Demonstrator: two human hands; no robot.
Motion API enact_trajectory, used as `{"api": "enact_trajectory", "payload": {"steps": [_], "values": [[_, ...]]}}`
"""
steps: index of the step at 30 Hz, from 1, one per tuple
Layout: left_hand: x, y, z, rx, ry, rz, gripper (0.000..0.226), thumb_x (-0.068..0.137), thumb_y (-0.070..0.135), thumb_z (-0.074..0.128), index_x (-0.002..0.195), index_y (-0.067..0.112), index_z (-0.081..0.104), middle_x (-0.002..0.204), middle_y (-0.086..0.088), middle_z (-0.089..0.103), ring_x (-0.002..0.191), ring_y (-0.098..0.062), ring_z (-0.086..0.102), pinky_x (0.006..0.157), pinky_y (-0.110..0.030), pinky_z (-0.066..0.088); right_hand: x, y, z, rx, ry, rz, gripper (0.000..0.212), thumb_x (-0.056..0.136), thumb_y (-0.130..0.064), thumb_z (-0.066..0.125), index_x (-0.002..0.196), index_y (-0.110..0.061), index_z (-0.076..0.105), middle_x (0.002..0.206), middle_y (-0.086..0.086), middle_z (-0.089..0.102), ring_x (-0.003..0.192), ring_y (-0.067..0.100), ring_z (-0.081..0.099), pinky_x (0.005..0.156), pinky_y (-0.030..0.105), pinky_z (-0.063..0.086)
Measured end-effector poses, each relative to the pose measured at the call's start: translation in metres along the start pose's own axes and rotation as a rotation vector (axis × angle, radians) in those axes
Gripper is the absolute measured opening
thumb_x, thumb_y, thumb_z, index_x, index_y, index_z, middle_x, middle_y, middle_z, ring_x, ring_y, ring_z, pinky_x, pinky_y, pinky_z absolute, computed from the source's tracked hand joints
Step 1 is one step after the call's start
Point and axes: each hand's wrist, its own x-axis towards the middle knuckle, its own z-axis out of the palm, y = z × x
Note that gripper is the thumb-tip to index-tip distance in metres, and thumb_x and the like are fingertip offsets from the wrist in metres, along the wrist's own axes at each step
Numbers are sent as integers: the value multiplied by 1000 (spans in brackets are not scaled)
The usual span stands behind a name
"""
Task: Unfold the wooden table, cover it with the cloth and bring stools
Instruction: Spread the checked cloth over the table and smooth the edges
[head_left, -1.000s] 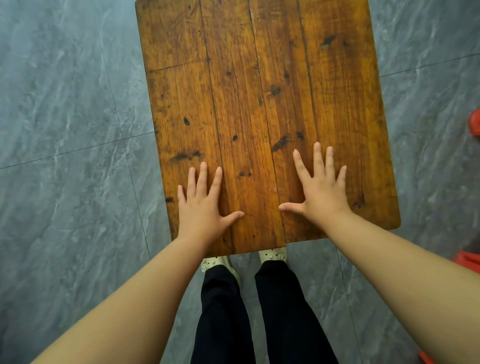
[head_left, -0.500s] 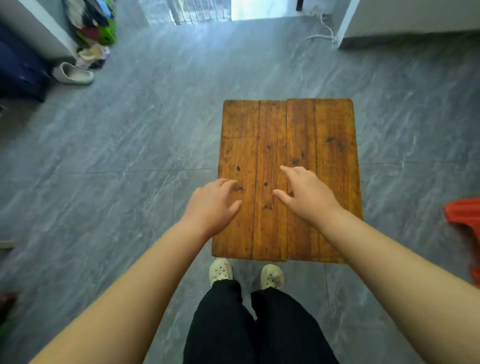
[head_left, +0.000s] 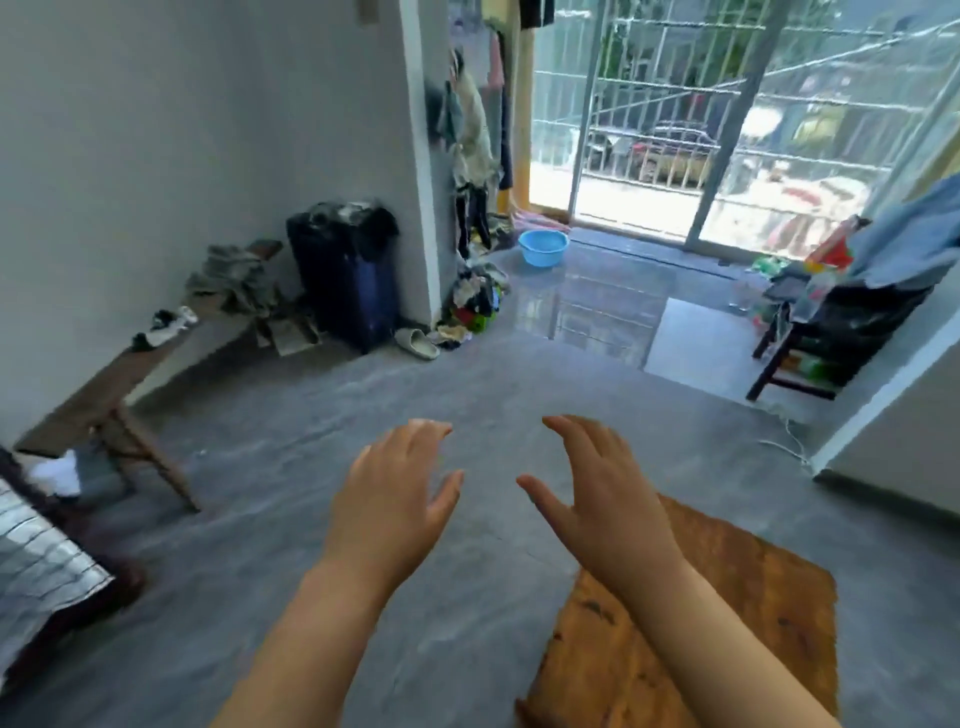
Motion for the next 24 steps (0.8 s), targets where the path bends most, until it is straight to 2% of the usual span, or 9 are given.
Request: {"api": "enact_trajectory", "payload": {"steps": [3,9,11,13,19,22,24], "values": [[-23,-65,-59,72,68,-78,51,82,45,39,120,15,56,116,-3,61,103,-24,61,82,-37,49,28,-87,23,59,-45,-112,61,87,-49,55,137,-17,41,138,2,44,127,20,39,104,32,33],[-108,-219,-170,178,172,-292,50,85,44,41,124,15,53,121,-1,58,107,-22,58,84,-37,48,53,-284,104,170,-116,-354,63,86,-50,54,139,-19,37,141,-3,42,131,15,37,105,30,33],[-142,-266,-200,228,178,-373,49,89,44,41,130,18,47,127,3,52,114,-18,52,91,-34,44,53,-348,132,221,-168,-423,64,87,-50,52,141,-23,33,144,-7,37,133,11,31,106,26,29],[-173,-310,-220,262,171,-462,49,93,43,40,138,23,36,137,8,41,124,-13,41,101,-28,33,50,-401,162,271,-227,-480,63,89,-50,50,143,-25,29,146,-10,33,135,8,27,106,23,26],[-229,-394,-238,243,184,-613,49,94,42,39,139,24,33,138,9,40,125,-12,38,104,-28,30,49,-494,233,248,-366,-590,61,90,-46,50,142,-22,30,145,-7,35,135,11,29,107,22,25],[-238,-429,-233,245,161,-651,52,90,45,32,137,23,38,134,8,45,122,-15,44,99,-31,35,63,-522,265,252,-415,-580,57,91,-43,50,141,-22,31,144,-7,37,134,11,30,105,23,27],[-238,-455,-229,239,134,-673,50,90,42,38,137,24,39,131,9,46,120,-15,46,97,-32,36,76,-538,290,252,-444,-584,56,91,-42,51,141,-22,33,142,-7,38,132,12,32,103,24,29]]}}
